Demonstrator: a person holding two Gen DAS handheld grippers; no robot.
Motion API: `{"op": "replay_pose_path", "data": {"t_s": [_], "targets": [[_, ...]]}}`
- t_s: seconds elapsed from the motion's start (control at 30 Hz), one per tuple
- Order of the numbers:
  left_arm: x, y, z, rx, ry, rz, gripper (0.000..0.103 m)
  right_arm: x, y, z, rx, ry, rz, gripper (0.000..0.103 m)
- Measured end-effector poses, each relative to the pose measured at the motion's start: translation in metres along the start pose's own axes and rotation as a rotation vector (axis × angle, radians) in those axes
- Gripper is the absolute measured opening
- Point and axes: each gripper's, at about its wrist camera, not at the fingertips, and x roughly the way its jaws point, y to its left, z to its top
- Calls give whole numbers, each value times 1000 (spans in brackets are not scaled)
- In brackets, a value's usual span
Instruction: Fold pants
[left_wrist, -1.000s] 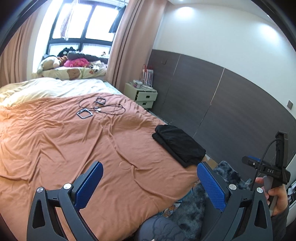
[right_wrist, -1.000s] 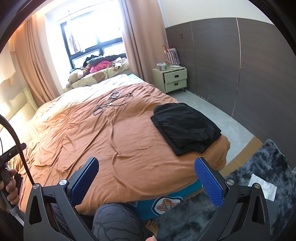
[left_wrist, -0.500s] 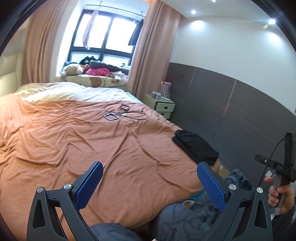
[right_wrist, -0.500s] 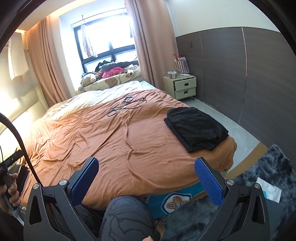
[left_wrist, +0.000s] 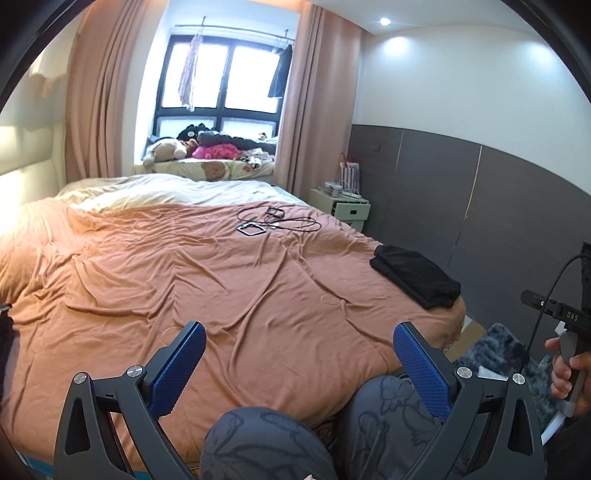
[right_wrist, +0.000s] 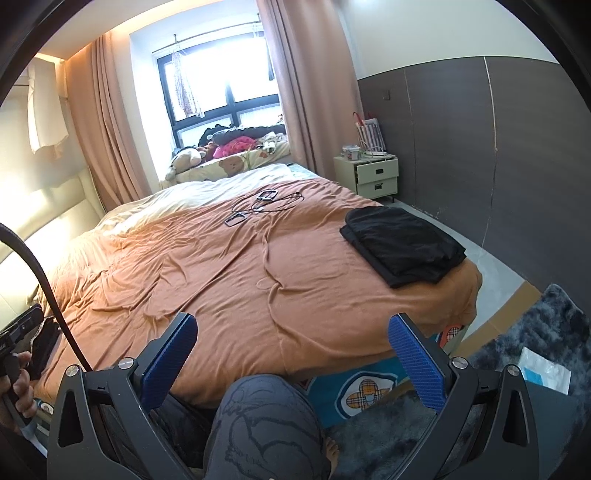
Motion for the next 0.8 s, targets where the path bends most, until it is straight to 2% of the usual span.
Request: {"op": "replay_pose_path", "data": {"t_s": [0.23, 0.5, 0.8], "targets": [[-13, -10, -18, 18, -11, 12, 102, -8, 15, -24, -23, -10, -10, 103], [-39, -29, -31, 39, -72, 51, 102, -17, 35, -41, -51, -5, -30, 103], [-51, -39, -43, 41, -99, 64, 102, -29, 52, -55, -76, -20, -12, 103]]}}
